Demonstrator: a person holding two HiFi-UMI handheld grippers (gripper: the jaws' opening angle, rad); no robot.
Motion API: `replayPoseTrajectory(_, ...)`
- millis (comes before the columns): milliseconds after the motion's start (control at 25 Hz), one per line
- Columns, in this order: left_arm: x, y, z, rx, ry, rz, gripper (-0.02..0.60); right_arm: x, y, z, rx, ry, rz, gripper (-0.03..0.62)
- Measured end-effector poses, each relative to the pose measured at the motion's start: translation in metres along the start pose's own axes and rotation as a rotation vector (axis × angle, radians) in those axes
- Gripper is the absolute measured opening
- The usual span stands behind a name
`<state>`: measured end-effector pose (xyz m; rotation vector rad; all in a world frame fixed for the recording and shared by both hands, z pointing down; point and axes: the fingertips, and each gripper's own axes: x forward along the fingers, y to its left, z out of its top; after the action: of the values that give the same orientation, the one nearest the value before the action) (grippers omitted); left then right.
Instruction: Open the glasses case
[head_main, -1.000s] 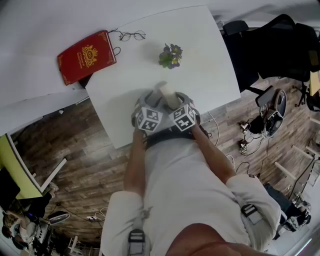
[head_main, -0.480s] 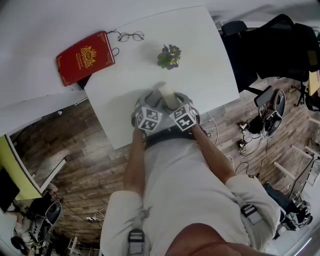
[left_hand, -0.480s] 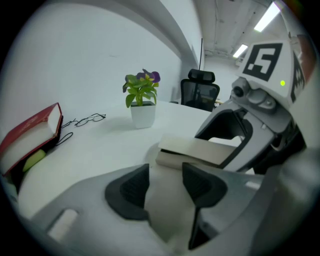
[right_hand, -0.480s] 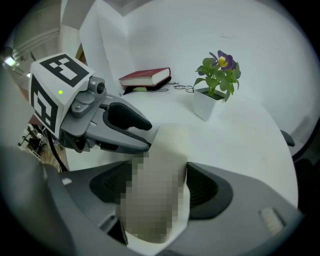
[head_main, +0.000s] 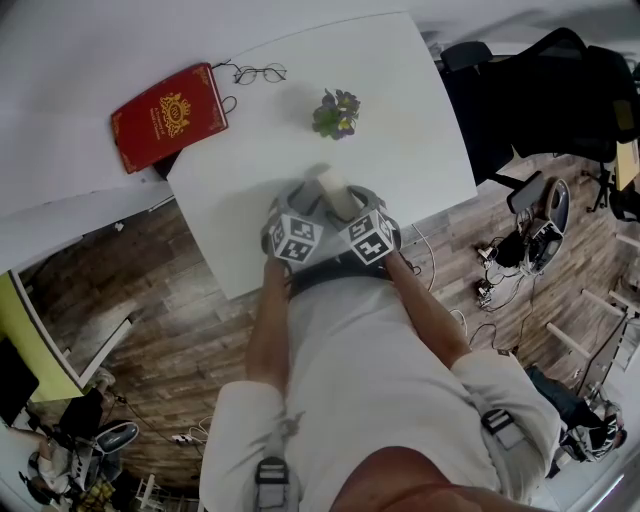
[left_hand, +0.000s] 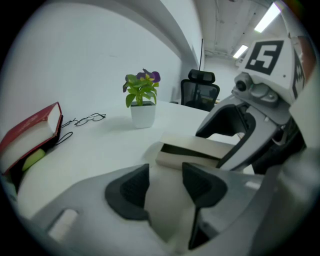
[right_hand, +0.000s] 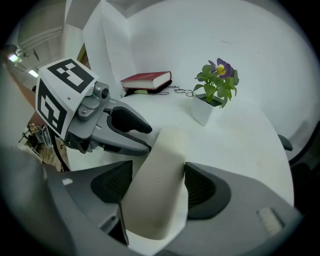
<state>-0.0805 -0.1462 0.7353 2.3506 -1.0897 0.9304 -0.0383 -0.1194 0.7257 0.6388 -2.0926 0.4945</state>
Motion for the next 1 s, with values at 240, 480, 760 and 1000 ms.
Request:
replayPoseTrajectory(240,0.000,0.000,0.001,-0.001,-0.002,0.001,0.210,-0.005,-0.001,0.002,0.007,-0.010,0.003,0.321)
replayPoseTrajectory(480,0.000,0.001,0.002,-0.001,-0.007,0.000,0.210,-0.008,-0.002,0.004,0.012,-0.023,0.006,0.305)
replayPoseTrajectory(760,0.000,0.000,0.001,-0.005,-0.006,0.000,0.210,-0.014,-0.005,0.006,0.015,-0.037,0.004,0.279)
replayPoseTrajectory(1000,0.000,0.000,0.001,-0.009,-0.006,0.000,0.209,-0.019,-0.007,0.007,0.018,-0.045,0.002,0.252)
